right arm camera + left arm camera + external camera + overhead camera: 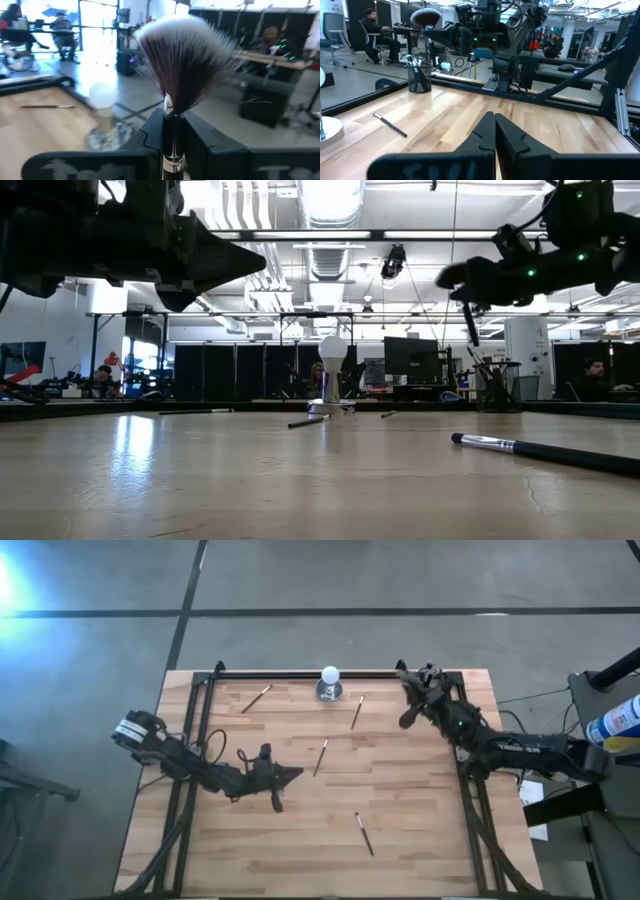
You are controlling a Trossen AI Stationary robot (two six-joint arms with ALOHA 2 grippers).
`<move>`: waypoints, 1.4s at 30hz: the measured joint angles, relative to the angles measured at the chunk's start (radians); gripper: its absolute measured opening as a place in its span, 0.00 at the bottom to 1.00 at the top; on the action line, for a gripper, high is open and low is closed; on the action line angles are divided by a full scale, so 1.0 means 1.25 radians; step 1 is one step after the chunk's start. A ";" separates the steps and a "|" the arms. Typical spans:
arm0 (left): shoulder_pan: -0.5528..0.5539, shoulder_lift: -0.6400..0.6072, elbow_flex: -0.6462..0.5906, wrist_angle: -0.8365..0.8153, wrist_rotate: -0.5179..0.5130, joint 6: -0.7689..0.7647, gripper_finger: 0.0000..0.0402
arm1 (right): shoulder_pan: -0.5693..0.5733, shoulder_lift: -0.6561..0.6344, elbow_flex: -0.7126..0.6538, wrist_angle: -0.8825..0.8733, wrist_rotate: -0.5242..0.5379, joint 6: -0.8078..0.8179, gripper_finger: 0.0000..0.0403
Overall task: Pick & Place Makeup Supplies
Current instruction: Put the makeup brush into the makeup holder
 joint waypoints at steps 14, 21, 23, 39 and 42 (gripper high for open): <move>0.005 0.000 -0.001 -0.001 0.000 0.005 0.00 | -0.284 0.064 -0.015 0.122 -0.011 -0.002 0.09; 0.005 0.000 -0.001 -0.001 0.002 0.002 0.00 | -0.260 0.232 -0.001 0.297 0.094 -0.066 0.09; 0.006 0.000 -0.001 -0.001 0.004 0.001 0.00 | -0.259 0.287 0.010 0.346 0.127 -0.081 0.09; 0.006 0.001 -0.003 -0.007 0.014 0.001 0.00 | -0.315 0.556 0.076 0.445 0.149 0.051 0.09; 0.006 0.001 -0.003 -0.007 0.014 0.001 0.00 | -0.313 0.567 0.084 0.439 0.146 0.071 0.14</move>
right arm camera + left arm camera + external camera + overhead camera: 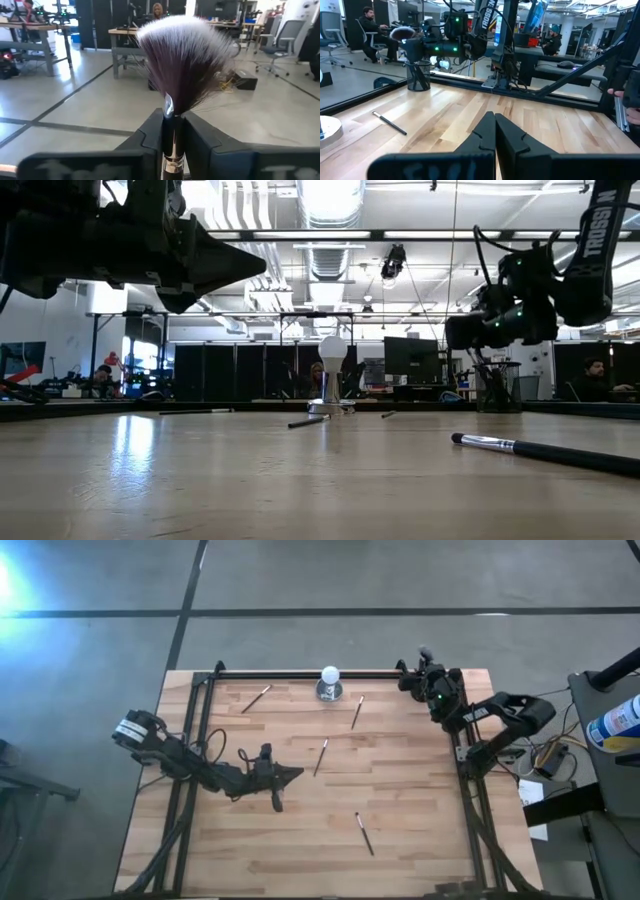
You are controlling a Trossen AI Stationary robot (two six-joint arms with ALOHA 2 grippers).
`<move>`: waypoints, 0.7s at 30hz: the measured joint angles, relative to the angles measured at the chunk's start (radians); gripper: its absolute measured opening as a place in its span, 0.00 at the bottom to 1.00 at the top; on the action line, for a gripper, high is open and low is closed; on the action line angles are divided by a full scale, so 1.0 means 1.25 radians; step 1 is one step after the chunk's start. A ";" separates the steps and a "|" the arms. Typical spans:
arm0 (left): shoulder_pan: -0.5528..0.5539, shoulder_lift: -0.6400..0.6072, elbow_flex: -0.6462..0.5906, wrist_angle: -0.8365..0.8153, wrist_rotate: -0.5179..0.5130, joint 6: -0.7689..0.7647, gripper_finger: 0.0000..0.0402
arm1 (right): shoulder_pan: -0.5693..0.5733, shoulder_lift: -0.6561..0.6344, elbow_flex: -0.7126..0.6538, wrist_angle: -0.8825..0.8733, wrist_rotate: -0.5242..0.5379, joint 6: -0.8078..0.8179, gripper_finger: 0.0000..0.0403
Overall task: Pick & Place Makeup Supplies
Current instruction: Put the makeup brush into the makeup holder
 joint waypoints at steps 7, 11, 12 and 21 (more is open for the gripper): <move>-0.001 0.000 0.000 0.000 0.000 0.000 0.00 | -0.001 -0.009 0.003 -0.023 0.003 0.005 0.29; 0.000 0.000 0.000 0.000 0.000 0.000 0.00 | 0.000 -0.038 0.003 -0.062 0.003 0.004 0.29; 0.000 0.000 0.000 0.000 0.000 0.001 0.00 | 0.000 -0.048 0.002 -0.079 0.004 0.006 0.28; 0.000 0.000 -0.001 -0.008 0.000 0.001 0.00 | 0.009 -0.198 0.001 -0.274 0.003 0.027 0.12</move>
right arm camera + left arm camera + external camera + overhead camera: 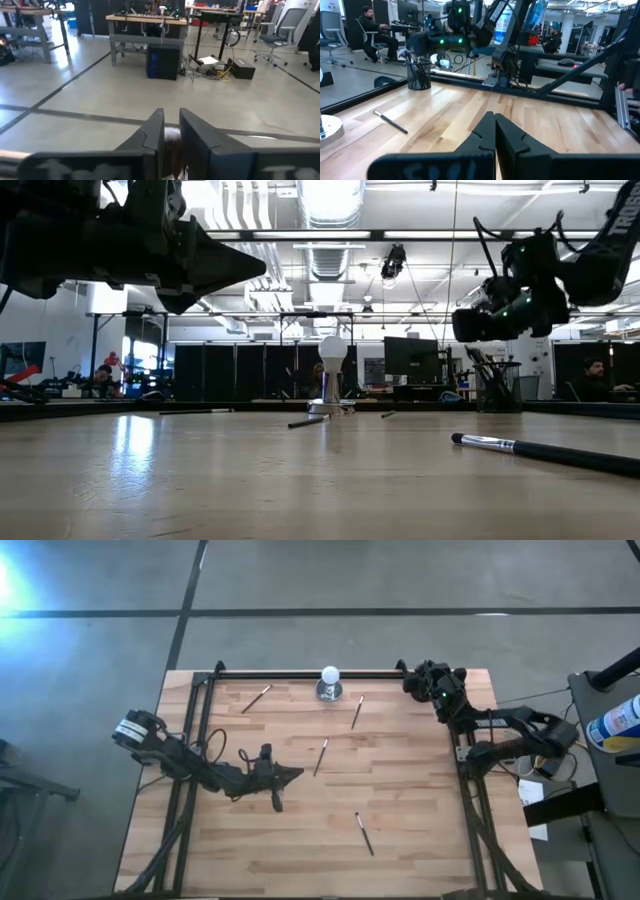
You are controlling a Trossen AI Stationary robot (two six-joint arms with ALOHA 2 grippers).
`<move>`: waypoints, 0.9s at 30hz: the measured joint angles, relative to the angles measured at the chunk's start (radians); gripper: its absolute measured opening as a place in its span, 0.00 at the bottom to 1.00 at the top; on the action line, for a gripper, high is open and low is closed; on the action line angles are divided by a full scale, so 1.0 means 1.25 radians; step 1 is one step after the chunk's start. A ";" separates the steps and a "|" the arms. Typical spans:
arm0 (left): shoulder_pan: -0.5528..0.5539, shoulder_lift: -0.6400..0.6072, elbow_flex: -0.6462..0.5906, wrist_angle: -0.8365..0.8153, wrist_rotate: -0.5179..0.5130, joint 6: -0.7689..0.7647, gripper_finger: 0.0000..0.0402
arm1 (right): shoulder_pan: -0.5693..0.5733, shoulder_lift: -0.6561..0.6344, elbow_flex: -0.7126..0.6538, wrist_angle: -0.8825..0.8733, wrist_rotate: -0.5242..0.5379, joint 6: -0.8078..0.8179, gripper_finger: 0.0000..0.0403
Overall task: Pick & Place Makeup Supplies
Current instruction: Put the makeup brush into the makeup holder
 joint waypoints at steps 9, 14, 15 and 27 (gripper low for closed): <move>0.011 0.000 0.004 -0.048 0.000 -0.025 0.00 | 0.114 -0.235 -0.001 -0.280 -0.002 -0.027 0.02; 0.033 0.000 0.026 -0.136 0.000 -0.103 0.00 | 0.239 -0.335 -0.004 -0.382 0.000 -0.015 0.02; 0.039 0.000 0.036 -0.165 0.000 -0.123 0.00 | 0.266 -0.351 -0.004 -0.398 0.000 -0.007 0.02; 0.092 0.001 0.216 -0.595 -0.008 -0.318 0.04 | 0.644 -0.388 -0.055 -0.451 0.058 0.149 0.02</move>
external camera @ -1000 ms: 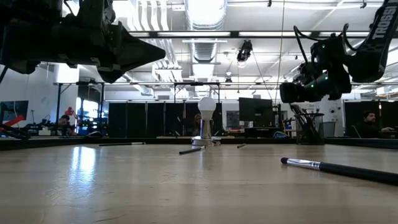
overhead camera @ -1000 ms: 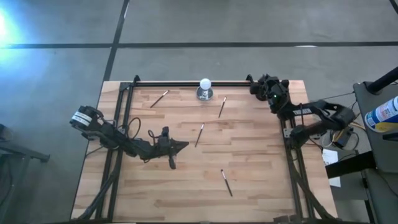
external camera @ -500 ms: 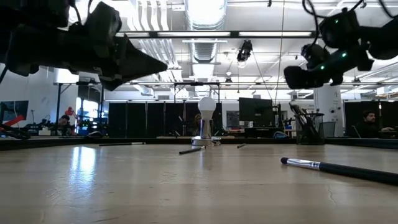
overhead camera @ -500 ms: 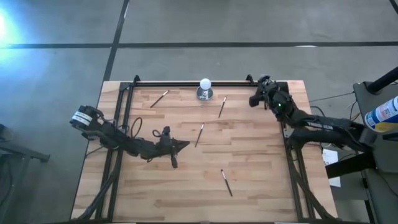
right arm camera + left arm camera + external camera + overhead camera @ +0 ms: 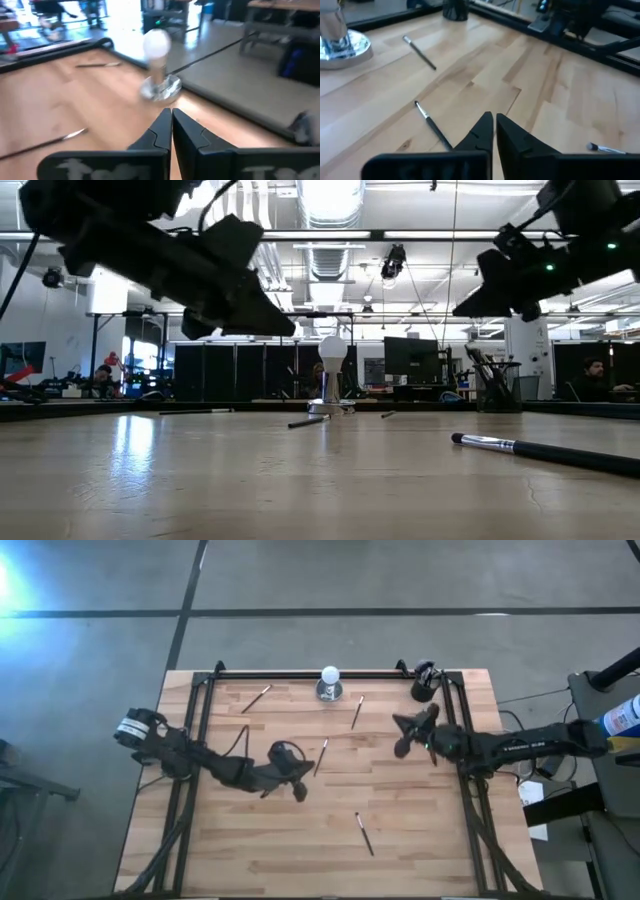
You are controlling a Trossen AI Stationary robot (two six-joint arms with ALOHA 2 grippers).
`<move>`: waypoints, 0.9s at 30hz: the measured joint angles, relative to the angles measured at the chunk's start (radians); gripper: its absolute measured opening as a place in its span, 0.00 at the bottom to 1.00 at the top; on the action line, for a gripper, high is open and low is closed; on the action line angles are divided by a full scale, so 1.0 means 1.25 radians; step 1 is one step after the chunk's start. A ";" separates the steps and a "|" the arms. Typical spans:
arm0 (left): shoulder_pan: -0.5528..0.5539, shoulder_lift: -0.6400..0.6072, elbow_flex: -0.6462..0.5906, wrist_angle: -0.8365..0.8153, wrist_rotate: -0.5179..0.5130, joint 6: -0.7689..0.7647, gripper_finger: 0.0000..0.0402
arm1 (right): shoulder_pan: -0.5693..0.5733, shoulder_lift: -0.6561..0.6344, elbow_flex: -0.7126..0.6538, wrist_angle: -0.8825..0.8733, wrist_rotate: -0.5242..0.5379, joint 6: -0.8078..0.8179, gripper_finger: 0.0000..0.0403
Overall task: Pick & Place Makeup Supplies
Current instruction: Put the makeup brush into the makeup holder
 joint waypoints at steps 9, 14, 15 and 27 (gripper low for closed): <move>0.126 0.045 0.106 -0.199 0.065 -0.152 0.19 | 0.291 0.036 -0.066 0.000 0.259 0.196 0.02; 0.174 0.097 0.167 -0.211 0.130 -0.143 0.24 | 0.378 0.046 -0.065 0.002 0.338 0.216 0.02; 0.181 0.109 0.179 -0.211 0.139 -0.140 0.25 | 0.385 0.045 -0.064 0.001 0.348 0.215 0.02; 0.263 0.269 0.321 -0.316 0.147 -0.134 0.26 | 0.398 0.044 -0.062 0.018 0.361 0.185 0.02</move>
